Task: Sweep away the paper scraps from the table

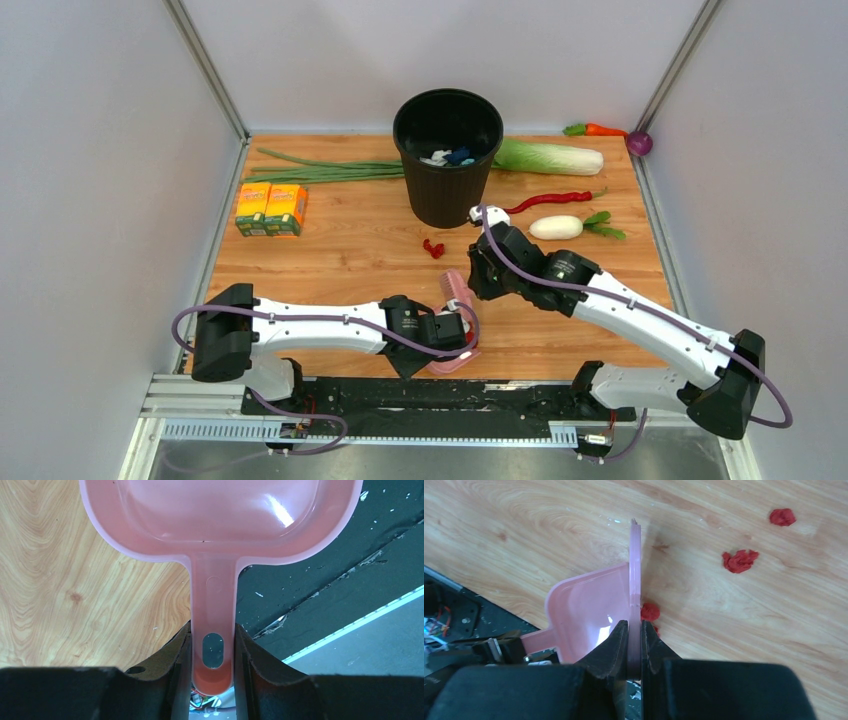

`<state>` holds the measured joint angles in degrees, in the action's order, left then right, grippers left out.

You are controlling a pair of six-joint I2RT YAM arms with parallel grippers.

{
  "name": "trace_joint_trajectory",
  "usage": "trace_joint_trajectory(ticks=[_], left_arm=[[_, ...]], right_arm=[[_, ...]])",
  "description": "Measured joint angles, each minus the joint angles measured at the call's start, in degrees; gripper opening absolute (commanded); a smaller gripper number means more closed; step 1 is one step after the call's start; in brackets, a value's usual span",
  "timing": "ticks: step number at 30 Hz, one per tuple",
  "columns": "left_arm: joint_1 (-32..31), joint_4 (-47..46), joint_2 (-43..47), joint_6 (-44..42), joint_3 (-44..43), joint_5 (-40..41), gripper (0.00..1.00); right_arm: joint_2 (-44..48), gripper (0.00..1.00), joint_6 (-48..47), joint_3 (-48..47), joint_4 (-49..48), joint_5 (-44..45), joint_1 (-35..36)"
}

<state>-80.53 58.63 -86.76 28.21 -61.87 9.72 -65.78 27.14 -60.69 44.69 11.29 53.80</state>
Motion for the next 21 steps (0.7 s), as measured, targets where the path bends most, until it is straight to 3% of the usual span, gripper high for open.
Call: trace_joint_trajectory(ticks=[6, 14, 21], left_arm=[[0.0, -0.9, -0.1, 0.0, 0.0, -0.2, 0.00], [0.0, -1.1, -0.4, 0.0, 0.0, -0.3, 0.00], [0.0, -1.2, -0.7, 0.0, 0.0, -0.2, 0.00]], right_arm=[[1.8, 0.00, 2.6, -1.4, 0.7, -1.0, 0.0], [2.7, 0.00, 2.1, -9.4, 7.3, 9.9, 0.0], [0.9, 0.00, 2.2, -7.4, 12.3, 11.4, 0.0]])
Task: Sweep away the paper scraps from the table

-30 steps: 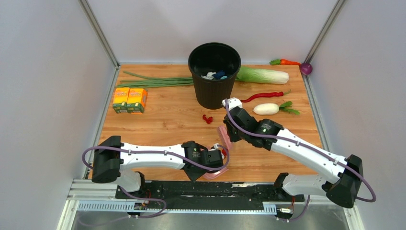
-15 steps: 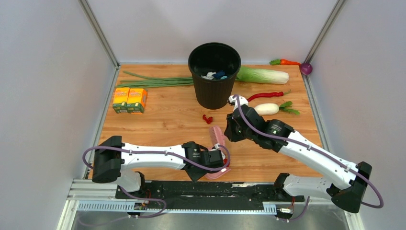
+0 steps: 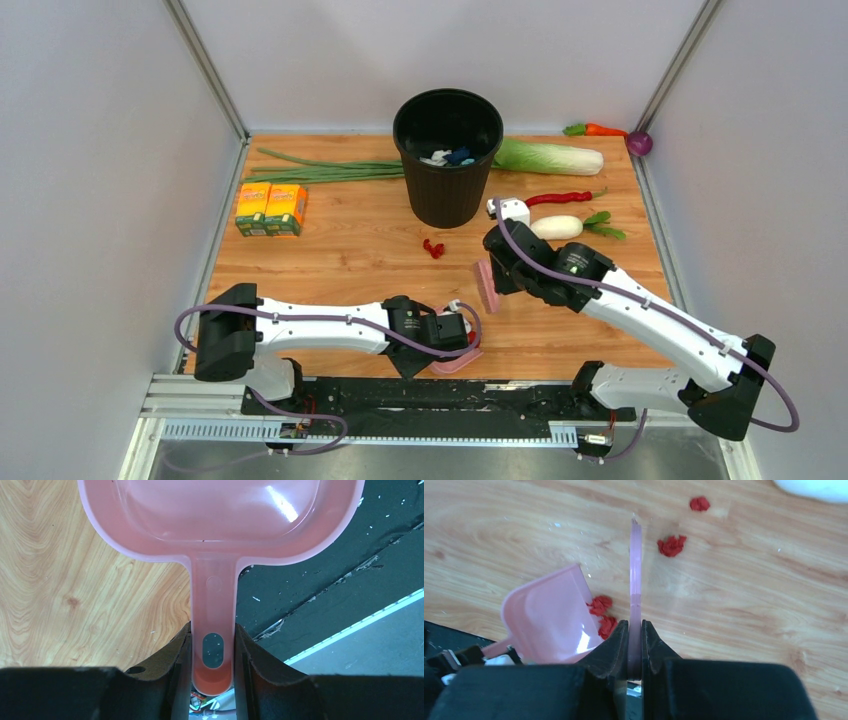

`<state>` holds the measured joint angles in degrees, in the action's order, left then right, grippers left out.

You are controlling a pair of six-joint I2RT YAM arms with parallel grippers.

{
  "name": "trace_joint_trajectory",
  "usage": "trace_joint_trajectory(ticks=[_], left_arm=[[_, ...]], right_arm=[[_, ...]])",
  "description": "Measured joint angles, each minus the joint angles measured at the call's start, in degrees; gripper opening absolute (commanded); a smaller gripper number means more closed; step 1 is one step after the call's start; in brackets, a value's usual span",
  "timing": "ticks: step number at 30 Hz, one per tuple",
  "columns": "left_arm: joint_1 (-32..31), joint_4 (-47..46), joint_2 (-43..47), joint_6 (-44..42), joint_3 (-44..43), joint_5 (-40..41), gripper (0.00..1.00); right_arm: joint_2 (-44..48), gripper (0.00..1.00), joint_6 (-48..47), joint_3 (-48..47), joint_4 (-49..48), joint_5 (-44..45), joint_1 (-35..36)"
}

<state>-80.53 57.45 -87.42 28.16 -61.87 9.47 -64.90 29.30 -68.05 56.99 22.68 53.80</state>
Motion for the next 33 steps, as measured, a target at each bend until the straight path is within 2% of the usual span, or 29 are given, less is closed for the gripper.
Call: trace_joint_trajectory(ticks=[11, 19, 28, 33], left_arm=[[0.0, -0.1, -2.3, -0.3, 0.0, 0.0, 0.00], [0.0, -0.1, -2.6, -0.9, -0.1, 0.0, 0.00], [0.0, -0.1, -2.7, -1.5, -0.3, 0.1, 0.00], [0.0, -0.1, -2.8, -1.5, -0.3, 0.3, 0.00]], right_arm=[[-1.7, 0.00, -0.7, 4.0, 1.8, -6.3, 0.5], [-1.4, 0.00, -1.1, 4.5, -1.1, -15.0, 1.6], [1.6, 0.00, -0.7, 4.8, -3.5, -22.9, 1.6], [3.7, 0.00, -0.4, 5.1, -3.8, -23.1, 1.6]])
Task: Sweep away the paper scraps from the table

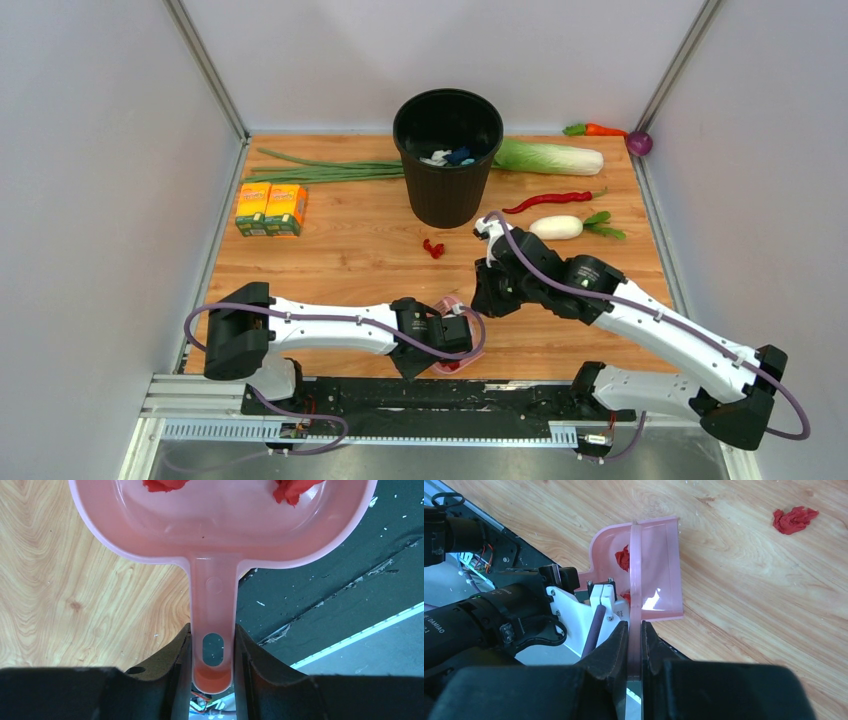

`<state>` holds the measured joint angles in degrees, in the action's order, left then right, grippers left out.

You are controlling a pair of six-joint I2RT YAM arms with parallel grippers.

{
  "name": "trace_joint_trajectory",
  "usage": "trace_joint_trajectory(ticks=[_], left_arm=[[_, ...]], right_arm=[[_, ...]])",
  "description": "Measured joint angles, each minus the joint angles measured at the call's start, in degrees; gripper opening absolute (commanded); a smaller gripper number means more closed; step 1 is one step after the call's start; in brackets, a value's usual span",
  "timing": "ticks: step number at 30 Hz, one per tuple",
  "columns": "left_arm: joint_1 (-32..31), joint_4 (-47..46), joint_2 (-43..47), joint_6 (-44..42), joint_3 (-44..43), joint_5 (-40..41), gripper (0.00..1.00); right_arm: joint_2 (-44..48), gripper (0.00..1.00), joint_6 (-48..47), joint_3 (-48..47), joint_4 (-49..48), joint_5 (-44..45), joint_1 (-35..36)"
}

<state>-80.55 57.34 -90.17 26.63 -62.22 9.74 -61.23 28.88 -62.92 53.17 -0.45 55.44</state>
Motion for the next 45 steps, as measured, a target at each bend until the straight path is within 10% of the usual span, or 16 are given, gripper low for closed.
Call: trace_joint_trajectory(ticks=[19, 45], left_arm=[[0.0, -2.9, 0.3, 0.9, 0.8, 0.9, 0.00], [0.0, -5.6, 9.8, 8.0, 3.9, 10.6, 0.00]], right_arm=[[4.8, 0.00, 4.6, -2.0, 8.3, 21.9, 0.0], [11.6, 0.00, 13.4, -2.1, 11.8, 29.3, 0.0]])
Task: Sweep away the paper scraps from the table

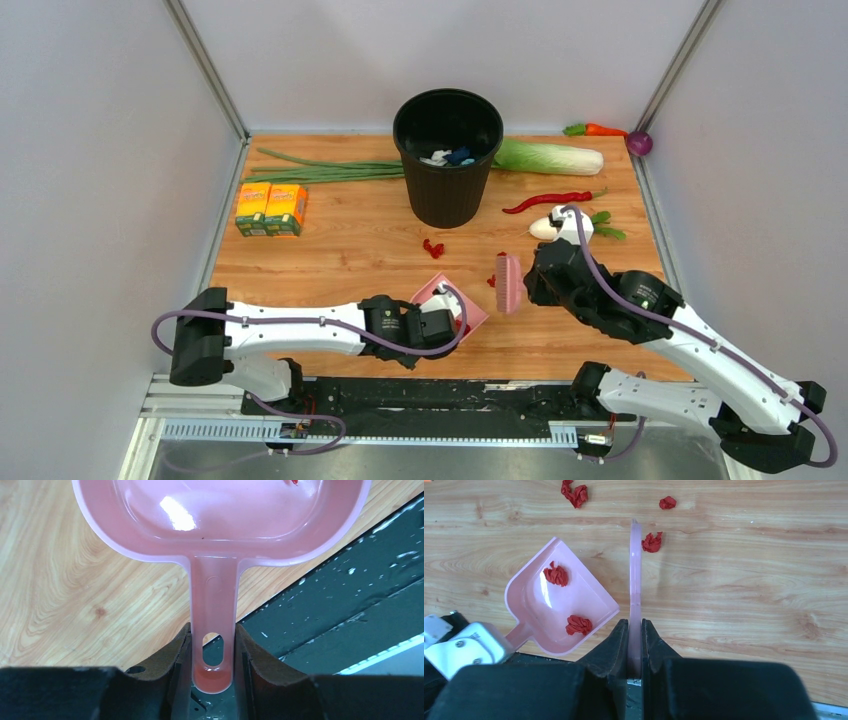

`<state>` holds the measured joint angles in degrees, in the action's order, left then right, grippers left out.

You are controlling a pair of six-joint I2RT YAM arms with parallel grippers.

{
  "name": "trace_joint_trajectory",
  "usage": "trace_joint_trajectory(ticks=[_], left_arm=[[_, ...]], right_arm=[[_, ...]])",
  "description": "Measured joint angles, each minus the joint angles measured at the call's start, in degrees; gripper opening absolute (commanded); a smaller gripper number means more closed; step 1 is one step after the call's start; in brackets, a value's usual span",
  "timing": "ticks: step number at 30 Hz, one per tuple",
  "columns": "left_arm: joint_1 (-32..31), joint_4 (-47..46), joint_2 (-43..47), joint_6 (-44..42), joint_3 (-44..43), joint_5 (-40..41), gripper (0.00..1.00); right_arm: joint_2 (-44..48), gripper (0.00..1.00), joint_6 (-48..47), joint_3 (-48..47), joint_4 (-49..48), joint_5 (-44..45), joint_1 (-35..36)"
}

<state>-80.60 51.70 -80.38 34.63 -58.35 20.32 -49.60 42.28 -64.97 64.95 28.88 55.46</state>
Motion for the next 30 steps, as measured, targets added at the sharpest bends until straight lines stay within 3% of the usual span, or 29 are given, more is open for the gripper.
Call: trace_joint_trajectory(ticks=[8, 16, 30], left_arm=[[1.1, 5.8, -1.6, -1.7, -12.5, 1.7, 0.00], [6.5, 10.1, -5.9, -5.0, -26.5, 1.8, 0.00], [13.1, 19.2, -24.8, -9.8, -58.9, -1.4, 0.00]], right_arm=[[1.8, 0.00, 4.0, 0.0, 3.4, 4.2, 0.0], [4.0, 0.00, 10.2, -0.2, 8.9, 8.7, 0.0], [8.5, 0.00, 15.4, 0.0, 10.3, 7.5, 0.0]])
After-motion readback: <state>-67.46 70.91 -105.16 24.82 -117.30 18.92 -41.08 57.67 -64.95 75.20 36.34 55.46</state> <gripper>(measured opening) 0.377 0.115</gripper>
